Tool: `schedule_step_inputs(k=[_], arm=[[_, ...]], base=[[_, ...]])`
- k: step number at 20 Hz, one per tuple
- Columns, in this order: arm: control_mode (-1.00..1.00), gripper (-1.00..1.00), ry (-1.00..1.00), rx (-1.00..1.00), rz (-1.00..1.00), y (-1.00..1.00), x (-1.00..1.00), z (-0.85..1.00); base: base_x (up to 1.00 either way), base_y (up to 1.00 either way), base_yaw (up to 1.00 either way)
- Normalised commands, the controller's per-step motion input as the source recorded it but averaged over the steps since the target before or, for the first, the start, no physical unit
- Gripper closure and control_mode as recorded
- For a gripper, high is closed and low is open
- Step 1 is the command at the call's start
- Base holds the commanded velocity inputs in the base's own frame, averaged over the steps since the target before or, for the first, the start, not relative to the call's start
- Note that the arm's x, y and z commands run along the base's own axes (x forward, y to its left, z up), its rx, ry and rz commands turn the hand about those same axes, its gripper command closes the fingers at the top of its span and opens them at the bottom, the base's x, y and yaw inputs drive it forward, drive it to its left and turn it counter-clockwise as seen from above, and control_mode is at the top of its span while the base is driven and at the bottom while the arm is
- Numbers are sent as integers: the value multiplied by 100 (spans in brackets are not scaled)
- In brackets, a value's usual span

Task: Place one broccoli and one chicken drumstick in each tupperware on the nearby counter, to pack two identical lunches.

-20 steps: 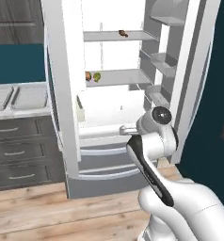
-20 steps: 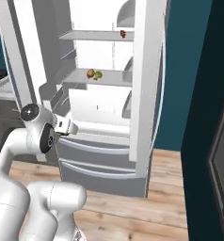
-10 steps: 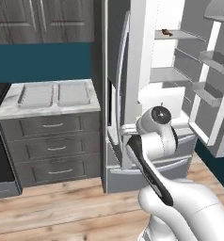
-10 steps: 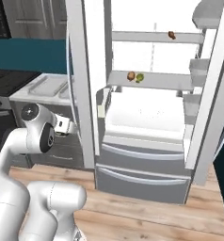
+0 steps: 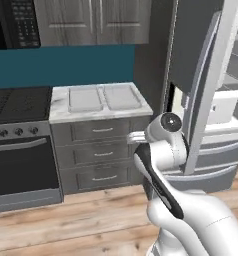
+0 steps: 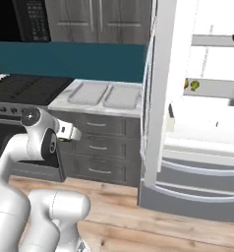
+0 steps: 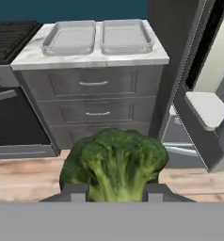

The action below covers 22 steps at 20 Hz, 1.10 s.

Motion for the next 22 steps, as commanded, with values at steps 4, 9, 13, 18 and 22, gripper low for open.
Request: schedule_step_inputs(k=[4,9,13,18,22], arm=[[100,100,0,0,0,0,0,0],[100,100,0,0,0,0,0,0],[100,100,0,0,0,0,0,0],[100,100,0,0,0,0,0,0],[100,100,0,0,0,0,0,0]], base=[[72,81,0],[97,35,0],[100,8,-3],[100,25,-5],[97,31,-6]])
